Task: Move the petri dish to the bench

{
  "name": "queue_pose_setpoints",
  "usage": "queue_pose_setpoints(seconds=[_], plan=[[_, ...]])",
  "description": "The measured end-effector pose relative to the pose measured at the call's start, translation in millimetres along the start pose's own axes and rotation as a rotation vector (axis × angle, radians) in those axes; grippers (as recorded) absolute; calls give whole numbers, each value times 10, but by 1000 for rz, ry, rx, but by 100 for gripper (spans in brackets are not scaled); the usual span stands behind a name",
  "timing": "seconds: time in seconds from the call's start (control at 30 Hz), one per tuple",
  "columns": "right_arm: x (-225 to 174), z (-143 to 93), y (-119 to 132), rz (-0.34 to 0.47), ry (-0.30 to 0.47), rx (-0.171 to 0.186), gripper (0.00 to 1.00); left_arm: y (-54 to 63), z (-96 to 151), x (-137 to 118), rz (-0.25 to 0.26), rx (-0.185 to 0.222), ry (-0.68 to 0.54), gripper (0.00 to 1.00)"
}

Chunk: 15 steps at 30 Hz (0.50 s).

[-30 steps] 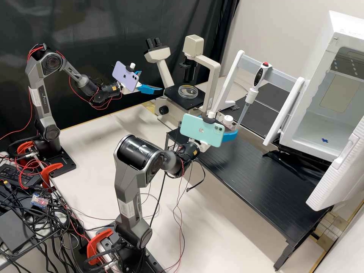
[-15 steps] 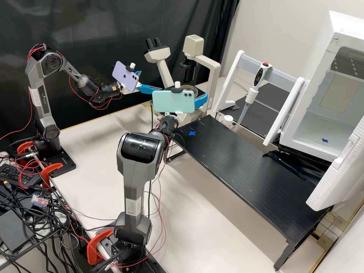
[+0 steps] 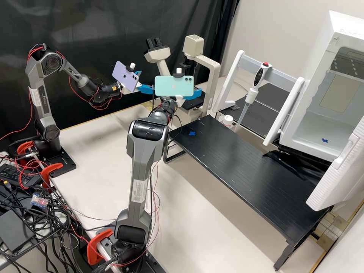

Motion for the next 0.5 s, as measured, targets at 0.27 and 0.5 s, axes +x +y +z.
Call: queue_pose_setpoints(seconds=[0.27, 0.5], plan=[[395, 136, -9, -71, -87, 99, 100, 0, 0, 0, 0, 0, 0, 100], [546, 239, -134, -111, -144, 138, 100, 0, 0, 0, 0, 0, 0, 100]])
